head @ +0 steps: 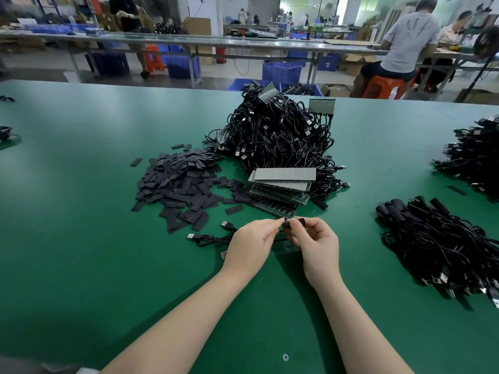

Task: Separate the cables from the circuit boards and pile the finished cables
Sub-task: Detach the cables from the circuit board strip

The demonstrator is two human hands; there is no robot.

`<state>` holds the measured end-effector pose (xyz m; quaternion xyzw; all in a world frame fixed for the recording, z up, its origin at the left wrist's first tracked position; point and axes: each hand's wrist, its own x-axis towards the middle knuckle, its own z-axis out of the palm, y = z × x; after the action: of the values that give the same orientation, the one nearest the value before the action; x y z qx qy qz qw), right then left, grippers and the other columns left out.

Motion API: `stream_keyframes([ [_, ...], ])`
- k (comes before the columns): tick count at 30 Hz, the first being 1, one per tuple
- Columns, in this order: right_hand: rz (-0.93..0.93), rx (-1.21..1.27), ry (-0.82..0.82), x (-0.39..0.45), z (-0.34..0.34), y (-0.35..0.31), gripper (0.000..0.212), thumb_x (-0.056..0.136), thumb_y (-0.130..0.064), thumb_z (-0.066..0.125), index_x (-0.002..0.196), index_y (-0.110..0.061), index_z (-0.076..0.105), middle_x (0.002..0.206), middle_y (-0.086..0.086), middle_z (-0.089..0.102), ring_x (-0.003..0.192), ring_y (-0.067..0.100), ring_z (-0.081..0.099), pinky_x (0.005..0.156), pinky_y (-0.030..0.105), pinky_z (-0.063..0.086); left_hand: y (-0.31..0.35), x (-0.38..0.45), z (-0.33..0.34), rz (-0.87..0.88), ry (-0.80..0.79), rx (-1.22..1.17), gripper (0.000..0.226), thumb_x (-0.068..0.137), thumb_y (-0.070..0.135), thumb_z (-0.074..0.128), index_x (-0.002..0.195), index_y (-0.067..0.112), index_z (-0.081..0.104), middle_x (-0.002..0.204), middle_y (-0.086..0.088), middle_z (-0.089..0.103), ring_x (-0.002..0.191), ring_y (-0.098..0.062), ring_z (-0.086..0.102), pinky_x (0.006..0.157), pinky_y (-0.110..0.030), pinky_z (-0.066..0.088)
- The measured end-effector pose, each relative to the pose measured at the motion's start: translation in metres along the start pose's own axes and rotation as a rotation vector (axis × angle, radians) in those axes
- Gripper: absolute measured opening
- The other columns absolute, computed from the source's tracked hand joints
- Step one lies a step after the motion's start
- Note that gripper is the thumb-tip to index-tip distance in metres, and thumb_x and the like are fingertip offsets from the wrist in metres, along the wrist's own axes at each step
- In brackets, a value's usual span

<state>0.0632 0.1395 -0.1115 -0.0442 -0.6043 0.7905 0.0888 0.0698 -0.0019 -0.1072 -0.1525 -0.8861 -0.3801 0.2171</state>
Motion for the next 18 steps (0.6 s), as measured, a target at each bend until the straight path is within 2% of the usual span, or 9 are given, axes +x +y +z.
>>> stream_keyframes([
  [4,-0.014,-0.058,-0.006,0.0006,0.0001,0.0015,0.01,0.088,-0.009,0.074,0.084,-0.018,0.071,0.078,0.001,0.075,0.073,0.012,0.071,0.068,0.021,0.057,0.0005,-0.0009,0.0008,0.015,-0.009,0.048,0.033,0.096,0.011,0.058,0.128,0.013,0.063,0.118,-0.003,0.07,0.109,-0.017,0.064,0.092,-0.03,0.05],
  [9,-0.028,-0.12,-0.065,-0.0001,0.0006,0.0011,0.008,0.087,-0.009,0.075,0.084,-0.014,0.071,0.078,0.002,0.076,0.071,0.01,0.071,0.065,0.017,0.054,0.0,-0.0038,0.0031,0.03,-0.009,0.107,0.047,0.097,0.013,0.055,0.143,0.02,0.047,0.099,-0.007,0.073,0.09,-0.024,0.065,0.076,-0.038,0.05],
  [11,-0.026,-0.105,-0.067,-0.0002,-0.0001,0.0005,0.009,0.087,-0.009,0.075,0.083,-0.017,0.072,0.076,0.002,0.075,0.069,0.01,0.07,0.064,0.017,0.054,0.0016,-0.0043,0.0028,0.024,0.008,0.097,0.05,0.097,0.017,0.056,0.145,0.021,0.044,0.108,-0.002,0.072,0.097,-0.022,0.065,0.079,-0.038,0.052],
  [13,-0.015,-0.071,-0.073,-0.0003,-0.0003,-0.0001,0.015,0.088,-0.009,0.074,0.078,-0.021,0.074,0.074,0.002,0.074,0.066,0.01,0.067,0.064,0.018,0.054,0.0017,-0.0049,0.0007,0.013,0.079,0.128,0.045,0.091,0.02,0.066,0.135,0.018,0.057,0.108,0.002,0.073,0.097,-0.017,0.067,0.079,-0.034,0.054],
  [15,-0.01,-0.053,-0.083,-0.0002,-0.0005,-0.0004,0.022,0.089,-0.009,0.073,0.075,-0.026,0.075,0.072,0.0,0.074,0.064,0.009,0.065,0.064,0.017,0.053,-0.0007,-0.0041,0.0015,0.048,0.204,0.251,0.026,0.082,0.024,0.076,0.107,0.018,0.075,0.095,0.005,0.075,0.087,-0.014,0.07,0.081,-0.031,0.051],
  [16,-0.012,-0.053,-0.086,-0.0002,-0.0005,-0.0004,0.024,0.089,-0.009,0.073,0.075,-0.028,0.076,0.072,-0.001,0.074,0.064,0.008,0.064,0.063,0.017,0.053,-0.0013,-0.0039,0.0023,0.055,0.244,0.282,0.017,0.08,0.026,0.077,0.095,0.02,0.077,0.088,0.008,0.075,0.082,-0.011,0.07,0.084,-0.03,0.048],
  [18,-0.018,-0.062,-0.083,-0.0005,-0.0007,-0.0003,0.021,0.089,-0.009,0.073,0.075,-0.025,0.075,0.072,0.0,0.074,0.064,0.008,0.065,0.063,0.017,0.053,-0.0007,-0.004,0.003,0.054,0.252,0.285,0.009,0.08,0.03,0.074,0.085,0.024,0.078,0.079,0.011,0.074,0.074,-0.008,0.068,0.084,-0.027,0.041],
])
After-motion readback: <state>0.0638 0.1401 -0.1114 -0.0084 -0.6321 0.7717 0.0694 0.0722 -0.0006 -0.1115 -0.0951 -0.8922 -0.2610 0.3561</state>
